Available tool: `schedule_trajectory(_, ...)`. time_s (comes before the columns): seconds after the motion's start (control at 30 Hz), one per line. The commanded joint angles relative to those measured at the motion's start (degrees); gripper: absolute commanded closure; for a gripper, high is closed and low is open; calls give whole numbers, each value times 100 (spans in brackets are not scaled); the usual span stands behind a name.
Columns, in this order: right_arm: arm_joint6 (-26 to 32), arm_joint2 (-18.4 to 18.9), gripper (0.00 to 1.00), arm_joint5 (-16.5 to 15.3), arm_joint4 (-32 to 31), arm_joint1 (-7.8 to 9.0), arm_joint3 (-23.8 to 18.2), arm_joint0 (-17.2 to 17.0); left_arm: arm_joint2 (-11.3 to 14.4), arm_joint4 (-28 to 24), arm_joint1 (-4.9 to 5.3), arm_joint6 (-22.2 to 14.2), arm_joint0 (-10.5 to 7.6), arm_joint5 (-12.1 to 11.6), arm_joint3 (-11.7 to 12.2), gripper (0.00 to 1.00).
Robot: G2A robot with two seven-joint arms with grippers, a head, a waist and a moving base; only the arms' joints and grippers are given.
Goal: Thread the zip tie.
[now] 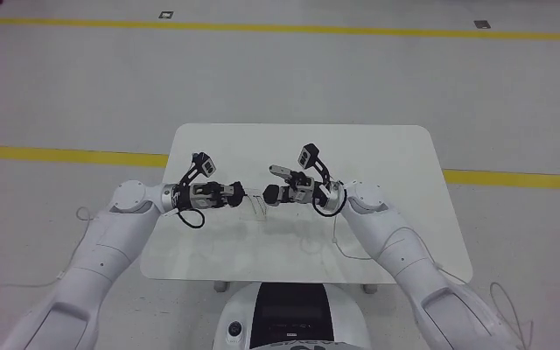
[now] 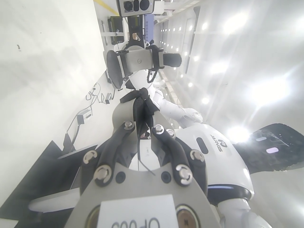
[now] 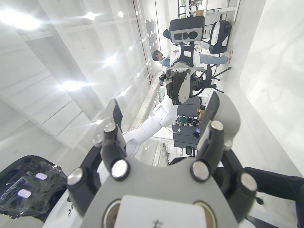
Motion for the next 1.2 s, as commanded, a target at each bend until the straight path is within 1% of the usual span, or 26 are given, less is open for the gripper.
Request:
schedule_trajectory(0.0, 1, -1, 0, 0, -1, 0, 0, 0, 0, -4, 0, 0, 1, 2, 0, 100)
schedule_trajectory(0.13, 1, -1, 0, 0, -1, 0, 0, 0, 0, -4, 0, 0, 1, 2, 0, 100)
schedule_trajectory(0.17, 1, -1, 0, 0, -1, 0, 0, 0, 8, 38, -4, 142, 25, -12, -2, 100)
schedule_trajectory(0.2, 1, -1, 0, 0, -1, 0, 0, 0, 8, 133, -6, 263, 34, -137, 20, 100)
schedule_trajectory(0.23, 1, -1, 0, 0, -1, 0, 0, 0, -2, 120, -12, 310, 38, -181, 55, 100)
schedule_trajectory(0.3, 1, -1, 0, 0, -1, 0, 0, 0, -111, -28, -32, 298, 31, -181, 81, 100)
schedule_trajectory(0.4, 1, -1, 0, 0, -1, 0, 0, 0, -304, -125, -75, 197, 80, -181, 127, 100)
schedule_trajectory(0.5, 1, -1, 0, 0, -1, 0, 0, 0, -505, -97, -152, -7, 119, -181, 290, 100)
schedule_trajectory(0.53, 1, -1, 0, 0, -1, 0, 0, 0, -598, -94, -193, -43, 116, -181, 413, 100)
schedule_trajectory(0.6, 1, -1, 0, 0, -1, 0, 0, 0, -681, -12, -263, -90, 88, -181, 543, 100)
schedule_trajectory(0.63, 1, -1, 0, 0, -1, 0, 0, 0, -735, -79, -317, -90, 82, -181, 627, 100)
schedule_trajectory(0.73, 1, -1, 0, 0, -1, 0, 0, 0, -792, -300, -435, -90, 8, -181, 785, 100)
schedule_trajectory(1.13, 1, -1, 0, 0, -1, 0, 0, 0, -792, -300, -435, -90, 8, -181, 785, 100)
schedule_trajectory(1.17, -138, -16, 0, 13, -117, 4, -59, -18, -792, -300, -435, -90, 8, -181, 785, 100)
